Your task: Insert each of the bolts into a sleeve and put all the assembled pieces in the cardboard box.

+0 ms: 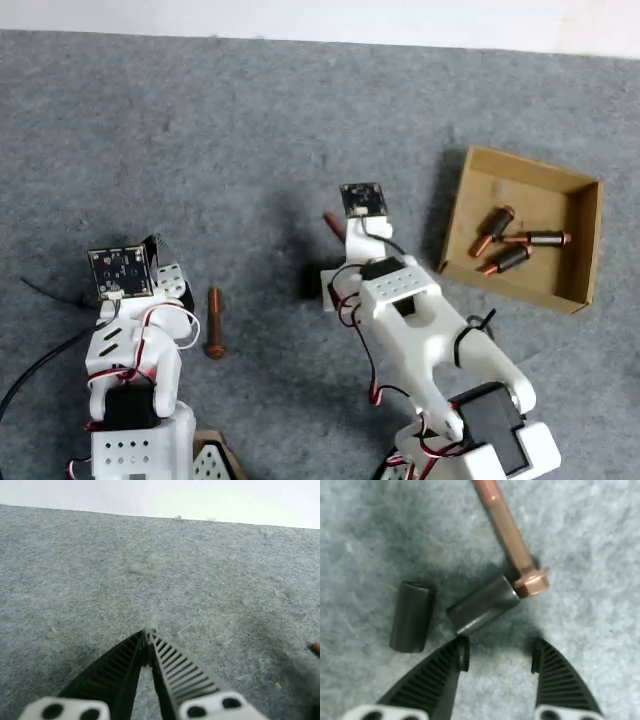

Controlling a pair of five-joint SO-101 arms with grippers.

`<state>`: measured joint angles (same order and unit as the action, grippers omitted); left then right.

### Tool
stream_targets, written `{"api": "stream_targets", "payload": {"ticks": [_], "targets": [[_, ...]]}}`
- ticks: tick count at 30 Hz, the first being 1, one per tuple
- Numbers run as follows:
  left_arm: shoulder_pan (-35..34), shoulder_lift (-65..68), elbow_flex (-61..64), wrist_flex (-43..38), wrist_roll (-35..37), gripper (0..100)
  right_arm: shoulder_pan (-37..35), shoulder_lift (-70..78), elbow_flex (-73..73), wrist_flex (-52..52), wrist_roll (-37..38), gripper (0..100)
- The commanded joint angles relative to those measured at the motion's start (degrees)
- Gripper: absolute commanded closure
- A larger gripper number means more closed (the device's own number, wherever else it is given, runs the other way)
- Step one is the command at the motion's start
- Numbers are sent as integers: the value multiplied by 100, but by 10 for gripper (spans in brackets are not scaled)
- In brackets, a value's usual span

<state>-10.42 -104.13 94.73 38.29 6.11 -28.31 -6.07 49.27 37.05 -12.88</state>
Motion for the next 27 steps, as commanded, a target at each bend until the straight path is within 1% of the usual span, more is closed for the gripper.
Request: {"api": "stream_targets", "payload": {"ticks": [1,5,9,12,14,17,19,27], "targets": [[92,-66,-75,-18,-53,993,-13,92,-171,-4,-18,815],[84,-66,-84,-18,-53,993,-48,-347,-303,356,-18,815],[92,-66,-84,-18,-53,993,-48,-1253,-295,391,-44,815],[101,-66,-84,-18,-53,993,-40,-1534,-163,374,-53,815],[101,-66,-84,-18,-53,993,-48,-1534,-119,321,-158,815],[101,-66,-75,-18,-53,993,-48,-1534,-92,-101,-738,815],[101,-66,-66,-18,-53,993,-48,-1481,-92,-347,-941,813],[101,-66,-66,-18,-53,993,-48,-338,-180,-462,-1020,812]]}}
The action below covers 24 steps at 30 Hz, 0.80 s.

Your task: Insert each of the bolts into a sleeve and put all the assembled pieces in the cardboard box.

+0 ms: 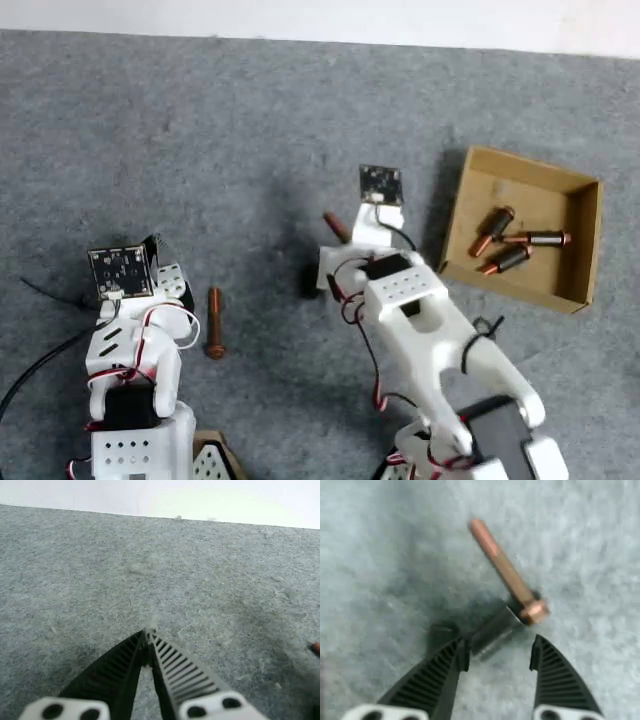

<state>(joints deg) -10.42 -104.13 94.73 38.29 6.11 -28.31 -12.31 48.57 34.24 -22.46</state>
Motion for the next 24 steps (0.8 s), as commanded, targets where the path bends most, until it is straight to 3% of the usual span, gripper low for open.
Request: {"api": "stream_targets", "payload": {"ticks": [1,10,18,24], "targets": [[101,-66,-66,-18,-53,993,-48,479,-189,-277,-62,812],[101,-66,-66,-18,-53,993,22,1288,-716,-321,-62,812],[101,-66,-66,-18,-53,993,664,1305,-752,-312,-18,813],[92,-66,-66,-18,-53,993,681,1305,-760,-321,624,813]]}}
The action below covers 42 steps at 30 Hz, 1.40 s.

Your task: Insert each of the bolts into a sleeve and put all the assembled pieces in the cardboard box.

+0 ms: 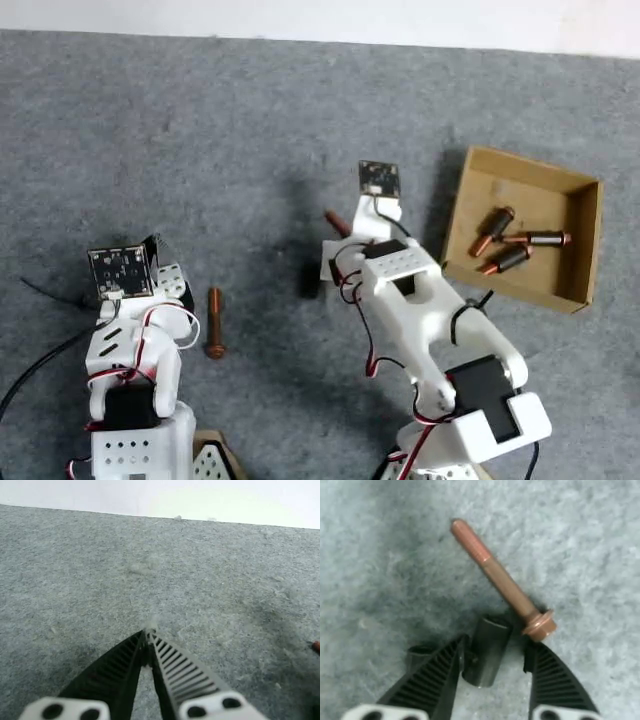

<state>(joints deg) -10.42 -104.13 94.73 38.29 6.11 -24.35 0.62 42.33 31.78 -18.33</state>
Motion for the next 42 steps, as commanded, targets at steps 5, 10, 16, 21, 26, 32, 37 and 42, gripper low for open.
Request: {"api": "stream_targets", "payload": {"ticks": [5,10,16,21,26,32,37,42], "targets": [[92,-66,-66,-18,-53,993,286,22,-136,-75,211,813],[84,-66,-66,-18,-53,993,286,22,-119,-57,246,814],[84,-66,-66,-18,-53,993,321,31,-84,-48,220,815],[84,-66,-66,-18,-53,993,321,31,-92,-48,220,815],[92,-66,-57,-18,-53,993,321,40,-92,-48,220,815],[101,-66,-48,-18,-53,993,330,154,-127,-31,220,815],[101,-66,-40,-18,-53,993,444,1024,-1244,1121,211,815],[101,-66,-40,-18,-53,993,453,1956,-2510,2325,211,815]]}}
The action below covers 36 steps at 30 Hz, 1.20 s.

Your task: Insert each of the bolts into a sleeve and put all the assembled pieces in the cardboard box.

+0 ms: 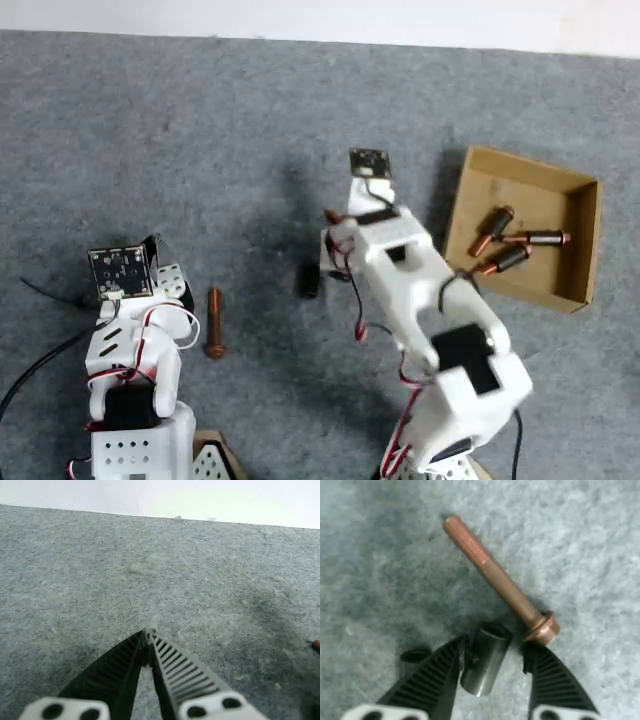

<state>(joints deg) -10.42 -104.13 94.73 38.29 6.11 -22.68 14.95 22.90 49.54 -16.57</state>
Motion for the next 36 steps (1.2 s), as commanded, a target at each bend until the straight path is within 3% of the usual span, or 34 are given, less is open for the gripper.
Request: {"api": "stream_targets", "payload": {"ticks": [1,5,13,17,20,30,36], "targets": [[101,-66,-40,-18,-53,993,286,629,-743,673,35,815],[92,-66,-40,-18,-53,993,277,681,-1007,760,35,829],[92,-66,-40,-18,-53,993,259,681,-1007,760,114,995],[84,-66,-48,-18,-53,993,233,611,-1024,752,1073,994],[84,-66,-48,-18,-53,993,180,127,-945,699,1284,994],[-251,-66,-92,-18,-325,995,207,-2527,1982,-1560,1301,994],[-92,-57,-84,-9,-360,993,215,-3468,2818,-1824,1310,994]]}}
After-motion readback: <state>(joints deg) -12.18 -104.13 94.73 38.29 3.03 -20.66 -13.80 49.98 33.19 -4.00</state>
